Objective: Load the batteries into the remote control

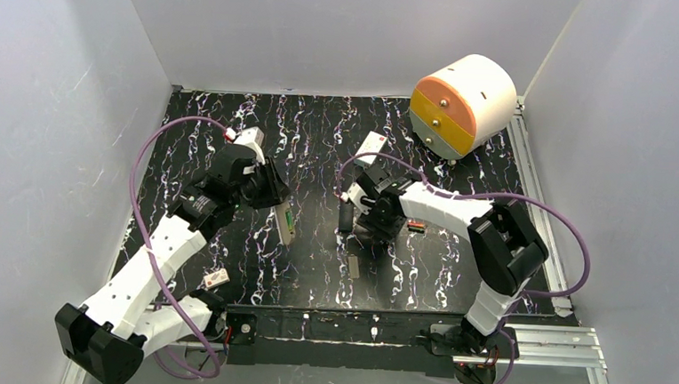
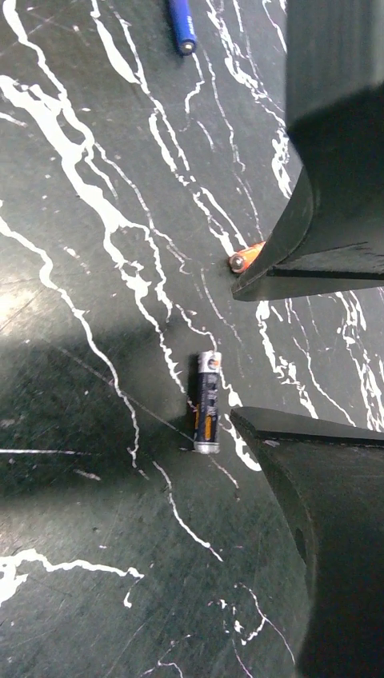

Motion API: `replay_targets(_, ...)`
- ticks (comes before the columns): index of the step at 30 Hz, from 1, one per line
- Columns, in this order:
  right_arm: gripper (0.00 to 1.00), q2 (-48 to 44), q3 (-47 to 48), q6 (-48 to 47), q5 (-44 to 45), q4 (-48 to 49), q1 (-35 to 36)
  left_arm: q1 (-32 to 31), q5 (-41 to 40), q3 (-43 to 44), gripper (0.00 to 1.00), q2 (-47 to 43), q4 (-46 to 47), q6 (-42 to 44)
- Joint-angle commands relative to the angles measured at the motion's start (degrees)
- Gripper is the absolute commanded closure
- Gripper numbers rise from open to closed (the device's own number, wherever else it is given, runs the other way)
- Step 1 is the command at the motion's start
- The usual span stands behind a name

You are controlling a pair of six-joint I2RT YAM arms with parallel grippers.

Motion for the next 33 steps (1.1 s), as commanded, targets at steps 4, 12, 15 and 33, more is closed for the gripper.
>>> replay_targets(4, 0.42, 2.40, 0.65, -5.34, 0.02, 2.55, 1.72, 2.62, 4.39, -0.64, 1.00, -0.50, 0.33, -1.25)
replay_targets(12, 0.45, 3.02, -0.62, -5.73, -3.19, 8.00, 2.08, 3.83, 6.28, -0.92, 1.00, -0.61, 0.80, -1.41)
replay_targets(15, 0.51, 3.82, -0.58, -5.73, -5.76, 5.29, 1.55, 4.01, 6.48, -0.97, 1.00, -0.82, 0.67, -1.51)
replay_targets(33, 0.67, 4.45, -2.39, -1.48, -9.64, -0.43, -0.07, 4.41, 7.66, -2.36, 1.00, -1.23, 1.23, -1.76)
